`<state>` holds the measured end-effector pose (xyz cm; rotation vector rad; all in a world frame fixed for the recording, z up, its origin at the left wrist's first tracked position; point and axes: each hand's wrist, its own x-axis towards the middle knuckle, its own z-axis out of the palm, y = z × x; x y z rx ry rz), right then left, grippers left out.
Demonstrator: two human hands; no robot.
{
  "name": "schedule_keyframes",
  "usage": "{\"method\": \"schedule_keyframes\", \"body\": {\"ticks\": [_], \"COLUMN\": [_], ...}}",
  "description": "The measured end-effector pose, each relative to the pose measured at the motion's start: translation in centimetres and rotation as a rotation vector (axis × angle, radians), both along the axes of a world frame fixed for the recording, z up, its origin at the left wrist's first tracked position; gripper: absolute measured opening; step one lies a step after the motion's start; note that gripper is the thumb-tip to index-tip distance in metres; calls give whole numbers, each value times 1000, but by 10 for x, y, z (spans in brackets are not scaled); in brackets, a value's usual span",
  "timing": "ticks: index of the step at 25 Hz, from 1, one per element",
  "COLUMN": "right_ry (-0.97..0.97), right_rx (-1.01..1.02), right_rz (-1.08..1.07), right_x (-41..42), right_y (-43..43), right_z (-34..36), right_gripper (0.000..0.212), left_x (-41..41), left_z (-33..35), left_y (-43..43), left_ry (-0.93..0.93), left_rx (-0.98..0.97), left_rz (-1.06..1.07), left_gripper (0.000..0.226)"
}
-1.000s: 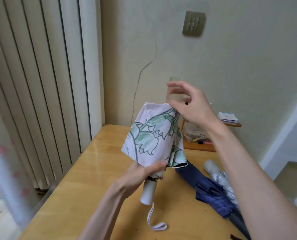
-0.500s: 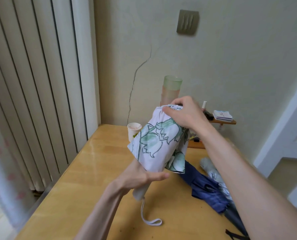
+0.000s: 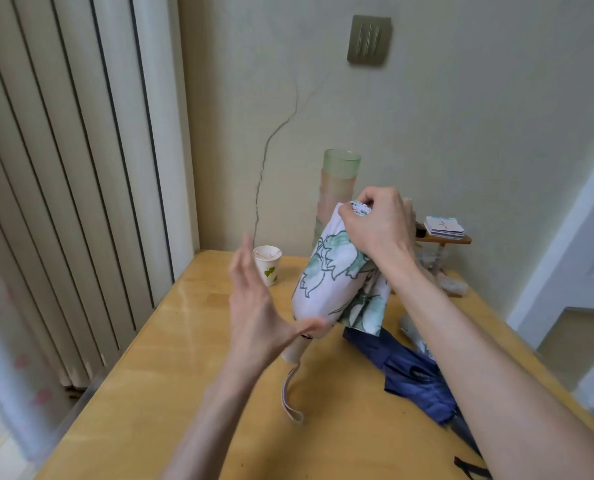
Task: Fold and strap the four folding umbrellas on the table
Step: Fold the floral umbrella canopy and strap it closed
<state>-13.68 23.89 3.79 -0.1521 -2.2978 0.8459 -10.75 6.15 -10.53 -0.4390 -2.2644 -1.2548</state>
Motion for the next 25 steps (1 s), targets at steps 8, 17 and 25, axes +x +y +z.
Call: {"method": "schedule_keyframes", "body": {"ticks": [8, 17, 25], "right_ry": [-50, -59, -77], "right_rx": [34, -31, 45], "right_rz": [42, 322, 694], "right_x": [6, 5, 36], "right_y": [-19, -17, 20], "right_z": [5, -1, -85], "right_gripper": [26, 28, 80], "left_x": [12, 26, 11], "left_z": [-12, -7, -5], "left_y": [30, 30, 9], "left_ry": [-130, -557, -522], "left_rx": [276, 624, 823], "left_rz": [-225, -506, -414], "left_gripper": [81, 42, 51]}}
